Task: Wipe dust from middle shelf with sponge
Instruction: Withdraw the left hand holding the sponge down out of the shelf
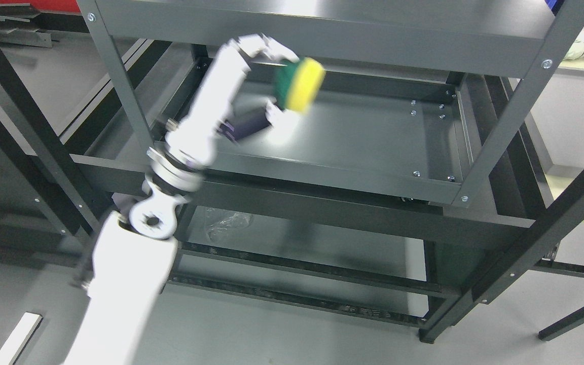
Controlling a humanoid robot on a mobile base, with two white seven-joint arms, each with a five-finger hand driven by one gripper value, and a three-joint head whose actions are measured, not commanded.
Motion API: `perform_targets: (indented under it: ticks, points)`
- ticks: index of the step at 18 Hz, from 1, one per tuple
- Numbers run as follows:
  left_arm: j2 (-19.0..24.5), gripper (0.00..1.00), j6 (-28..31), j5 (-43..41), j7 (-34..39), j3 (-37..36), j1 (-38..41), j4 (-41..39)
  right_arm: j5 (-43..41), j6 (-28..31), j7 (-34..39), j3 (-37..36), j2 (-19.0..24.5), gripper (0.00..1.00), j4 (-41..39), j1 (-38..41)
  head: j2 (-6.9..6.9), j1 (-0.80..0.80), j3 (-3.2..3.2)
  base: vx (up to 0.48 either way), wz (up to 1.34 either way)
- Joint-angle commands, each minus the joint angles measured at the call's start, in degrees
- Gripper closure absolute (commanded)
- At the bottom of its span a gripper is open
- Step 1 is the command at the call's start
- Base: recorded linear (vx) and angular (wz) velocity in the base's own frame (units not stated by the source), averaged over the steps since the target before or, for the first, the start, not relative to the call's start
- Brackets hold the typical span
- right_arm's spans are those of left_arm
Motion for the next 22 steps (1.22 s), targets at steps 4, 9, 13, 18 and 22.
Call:
perform_targets:
  ticks: [4,9,13,18,22]
  points:
    - [-3.1,1.00,8.8,6.1,18.0,-10.8,15.7,0.7,0.0,0.0,-0.2,0.0,-1.0,0.00,-1.0,0.0,0.00,0.00,0.00,0.000,0.00]
    - [-3.1,1.00,20.3,6.1,19.9,10.4,16.2,-0.2,0.0,0.0,-0.2,0.0,-1.0,0.00,-1.0,0.0,0.00,0.00,0.00,0.000,0.00]
    - [-3.1,1.00,31.4,7.7,17.7,14.6,18.4,-11.3,0.0,0.0,-0.2,0.0,-1.0,0.00,-1.0,0.0,0.00,0.00,0.00,0.000,0.00]
    - [-3.1,1.00,37.1,8.5,17.9,13.2,22.8,-20.0,0.0,0.0,-0.2,0.0,-1.0,0.00,-1.0,0.1,0.00,0.00,0.00,0.000,0.00]
    - [-3.1,1.00,32.6,8.5,17.8,13.4,25.6,-20.2,0.0,0.0,-0.2,0.0,-1.0,0.00,-1.0,0.0,0.00,0.00,0.00,0.000,0.00]
